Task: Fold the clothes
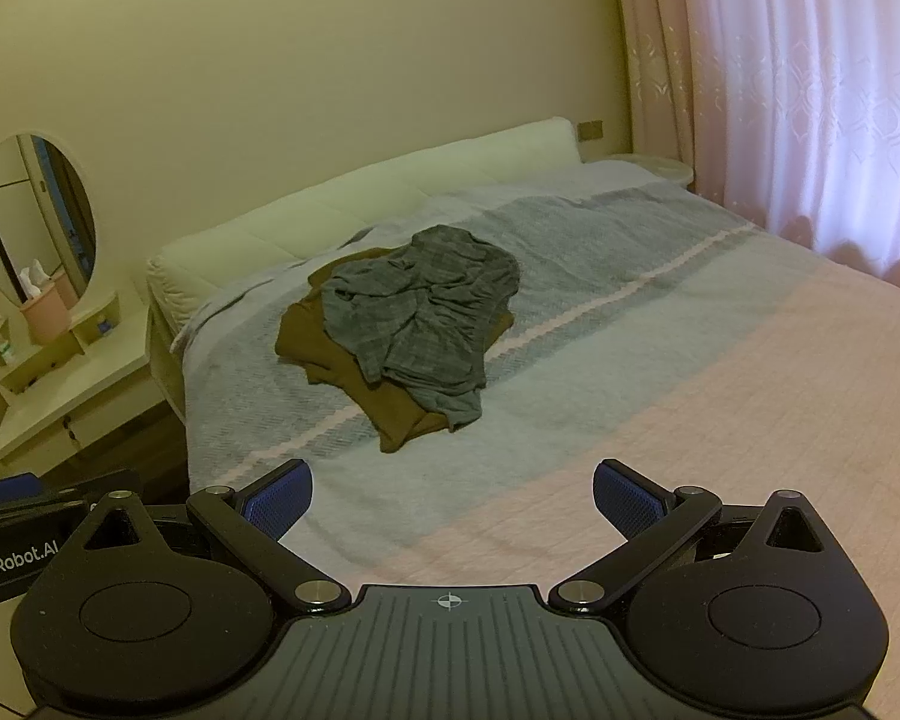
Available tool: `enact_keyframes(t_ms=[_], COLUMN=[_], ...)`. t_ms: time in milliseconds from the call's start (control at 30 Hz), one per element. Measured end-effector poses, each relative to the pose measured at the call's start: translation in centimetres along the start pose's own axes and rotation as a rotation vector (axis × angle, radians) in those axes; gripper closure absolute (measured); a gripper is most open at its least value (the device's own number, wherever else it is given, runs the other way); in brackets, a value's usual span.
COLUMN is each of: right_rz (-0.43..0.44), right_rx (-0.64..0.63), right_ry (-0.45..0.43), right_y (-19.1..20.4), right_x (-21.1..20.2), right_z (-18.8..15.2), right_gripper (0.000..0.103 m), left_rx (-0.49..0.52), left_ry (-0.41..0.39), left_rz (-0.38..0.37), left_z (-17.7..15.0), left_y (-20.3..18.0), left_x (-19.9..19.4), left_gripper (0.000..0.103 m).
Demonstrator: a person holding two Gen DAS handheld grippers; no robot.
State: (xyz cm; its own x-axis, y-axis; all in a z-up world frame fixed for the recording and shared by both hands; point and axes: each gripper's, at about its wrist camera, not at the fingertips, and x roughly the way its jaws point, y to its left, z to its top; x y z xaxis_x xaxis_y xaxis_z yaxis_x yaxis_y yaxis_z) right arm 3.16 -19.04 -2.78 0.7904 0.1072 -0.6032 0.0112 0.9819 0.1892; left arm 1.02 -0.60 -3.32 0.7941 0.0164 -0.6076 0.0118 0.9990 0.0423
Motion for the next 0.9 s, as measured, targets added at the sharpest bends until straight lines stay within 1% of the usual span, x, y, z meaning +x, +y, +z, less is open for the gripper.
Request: enact_keyframes(t_ms=[533, 900], right_rz=[-0.001, -0.01], right_rx=[-0.006, -0.005], right_ry=[0.0, -0.004], right_y=[0.3, 0.4], right_x=[0.3, 0.6], right_z=[0.2, 0.6], right_gripper=[0.001, 0.001], left_rx=[0.002, 0.008], left_ry=[0.014, 0.021], left_rz=[-0.003, -0.013], left_z=[1.0, 2.1], left_y=[0.7, 1.1], left_x=[-0.3, 0.3], left_gripper=[0.027, 0.027])
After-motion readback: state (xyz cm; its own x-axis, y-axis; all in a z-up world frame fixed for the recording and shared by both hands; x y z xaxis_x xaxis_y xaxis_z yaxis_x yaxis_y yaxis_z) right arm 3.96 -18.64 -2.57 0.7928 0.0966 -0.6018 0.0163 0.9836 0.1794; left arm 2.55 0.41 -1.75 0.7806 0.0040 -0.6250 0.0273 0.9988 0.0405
